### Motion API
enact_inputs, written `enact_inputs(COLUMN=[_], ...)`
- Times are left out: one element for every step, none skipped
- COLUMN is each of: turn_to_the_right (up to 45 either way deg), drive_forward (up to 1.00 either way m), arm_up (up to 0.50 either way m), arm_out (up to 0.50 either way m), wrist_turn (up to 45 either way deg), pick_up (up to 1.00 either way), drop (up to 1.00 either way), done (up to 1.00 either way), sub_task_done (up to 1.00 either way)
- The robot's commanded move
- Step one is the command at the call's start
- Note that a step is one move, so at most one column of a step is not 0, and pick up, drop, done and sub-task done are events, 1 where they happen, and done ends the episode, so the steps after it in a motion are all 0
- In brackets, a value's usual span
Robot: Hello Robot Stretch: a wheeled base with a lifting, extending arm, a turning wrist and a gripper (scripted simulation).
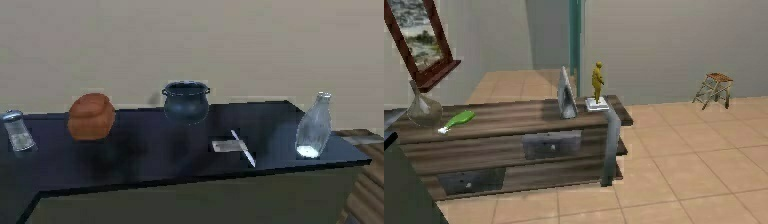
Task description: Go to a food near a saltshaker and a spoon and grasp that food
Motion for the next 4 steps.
enact_inputs(turn_to_the_right=[0.0, -45.0, -45.0, -27.0], drive_forward=[0.10, 0.00, 0.00, 0.00], arm_up=[0.00, 0.00, 0.00, 0.00], arm_out=[0.00, 0.00, 0.00, 0.00], wrist_turn=[0.0, 0.0, 0.0, 0.0], pick_up=[0.00, 0.00, 0.00, 0.00], drop=[0.00, 0.00, 0.00, 0.00], done=[0.00, 0.00, 0.00, 0.00], sub_task_done=[0.00, 0.00, 0.00, 0.00])
